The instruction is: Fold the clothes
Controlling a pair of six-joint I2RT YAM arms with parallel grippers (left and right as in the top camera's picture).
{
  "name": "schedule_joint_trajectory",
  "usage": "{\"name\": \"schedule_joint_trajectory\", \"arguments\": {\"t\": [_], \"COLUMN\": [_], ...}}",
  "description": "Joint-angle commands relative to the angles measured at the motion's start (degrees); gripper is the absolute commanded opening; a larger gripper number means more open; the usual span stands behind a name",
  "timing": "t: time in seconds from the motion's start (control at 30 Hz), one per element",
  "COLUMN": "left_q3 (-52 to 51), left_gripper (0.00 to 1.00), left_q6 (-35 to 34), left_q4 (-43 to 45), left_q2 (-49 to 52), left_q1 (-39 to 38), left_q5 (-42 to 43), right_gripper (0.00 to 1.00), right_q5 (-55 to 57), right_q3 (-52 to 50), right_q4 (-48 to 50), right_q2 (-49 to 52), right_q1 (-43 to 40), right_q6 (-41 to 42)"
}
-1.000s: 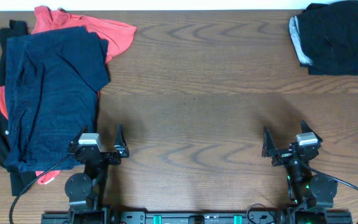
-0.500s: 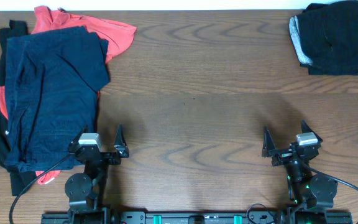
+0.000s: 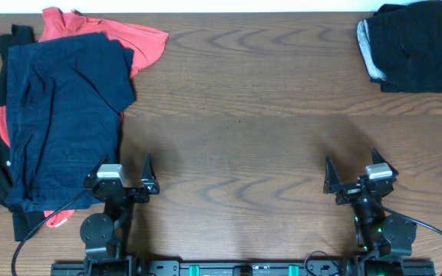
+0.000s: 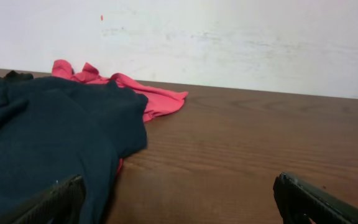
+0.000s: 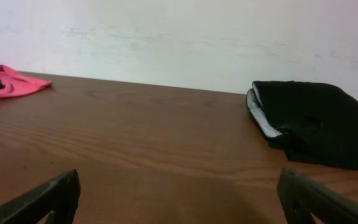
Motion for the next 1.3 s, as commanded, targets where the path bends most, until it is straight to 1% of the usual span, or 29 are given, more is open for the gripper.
{"name": "schedule_joint_trajectory", "arguments": {"t": [0.0, 0.73, 0.93, 1.03, 1.27], "left_q3": [-0.8, -0.8, -0.8, -0.8, 0.3], "left_gripper": [0.98, 0.98, 0.98, 0.98, 0.98], "left_q6": [1.0, 1.0, -0.2, -0.2, -2.5], "left_q4": [-2.3, -1.9, -2.2, -2.2, -2.2], "left_q2": [-0.3, -0.3, -0.3, -0.2, -0.1], "left_q1": [0.3, 0.3, 0.3, 0.3, 0.3], "left_q5": [0.6, 0.6, 0.6, 0.6, 0.7], "right_gripper": [0.99, 0.99, 0.99, 0.99, 0.99], "right_q5": [0.3, 0.2, 0.7, 0.5, 0.8], "right_q3": [-0.1, -0.1, -0.1, -0.1, -0.1], "right_q4": [-0.3, 0.0, 4.4, 6.8, 7.1], "right_q2": [-0.2, -0.2, -0.2, -0.2, -0.1], "right_q1": [0.6, 0.6, 0.6, 0.6, 0.6], "right_q6": [-0.7, -0.7, -0.6, 2.2, 2.8]}}
